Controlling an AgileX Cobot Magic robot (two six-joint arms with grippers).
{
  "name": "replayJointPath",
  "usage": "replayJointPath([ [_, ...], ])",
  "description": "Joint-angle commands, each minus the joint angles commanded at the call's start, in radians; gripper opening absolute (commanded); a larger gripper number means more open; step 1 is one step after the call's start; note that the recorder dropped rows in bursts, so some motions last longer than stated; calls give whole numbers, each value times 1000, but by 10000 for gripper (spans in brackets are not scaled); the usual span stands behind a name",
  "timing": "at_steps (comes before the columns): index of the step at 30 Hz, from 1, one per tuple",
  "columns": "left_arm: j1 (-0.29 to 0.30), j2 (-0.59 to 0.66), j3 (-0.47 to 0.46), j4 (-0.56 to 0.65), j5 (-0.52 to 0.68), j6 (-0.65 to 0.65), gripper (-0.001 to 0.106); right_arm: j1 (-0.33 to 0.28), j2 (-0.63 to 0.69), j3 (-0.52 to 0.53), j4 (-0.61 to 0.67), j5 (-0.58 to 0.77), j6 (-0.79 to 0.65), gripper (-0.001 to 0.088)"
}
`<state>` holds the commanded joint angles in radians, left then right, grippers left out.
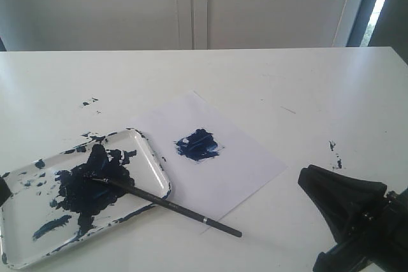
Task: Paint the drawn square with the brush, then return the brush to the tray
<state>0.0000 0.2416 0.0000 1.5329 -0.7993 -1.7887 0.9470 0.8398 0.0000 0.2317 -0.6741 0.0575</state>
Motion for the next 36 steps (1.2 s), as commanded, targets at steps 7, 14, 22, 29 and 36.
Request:
replayJointPath([
  [7, 0, 0, 0, 0, -12, 17, 0, 0, 0, 0, 0, 0, 0, 66],
  [14, 0, 0, 0, 0, -23, 17, 0, 0, -30, 0, 2, 0, 0, 66],
  [22, 0, 0, 0, 0, -21, 17, 0, -2, -217, 0, 2, 0, 0, 66],
  [29, -3, -6, 0, 0, -23, 17, 0, -48, -428, 0, 0, 0, 0, 66],
  [36, -3, -31, 0, 0, -23, 17, 0, -98, -592, 0, -2, 0, 0, 66],
])
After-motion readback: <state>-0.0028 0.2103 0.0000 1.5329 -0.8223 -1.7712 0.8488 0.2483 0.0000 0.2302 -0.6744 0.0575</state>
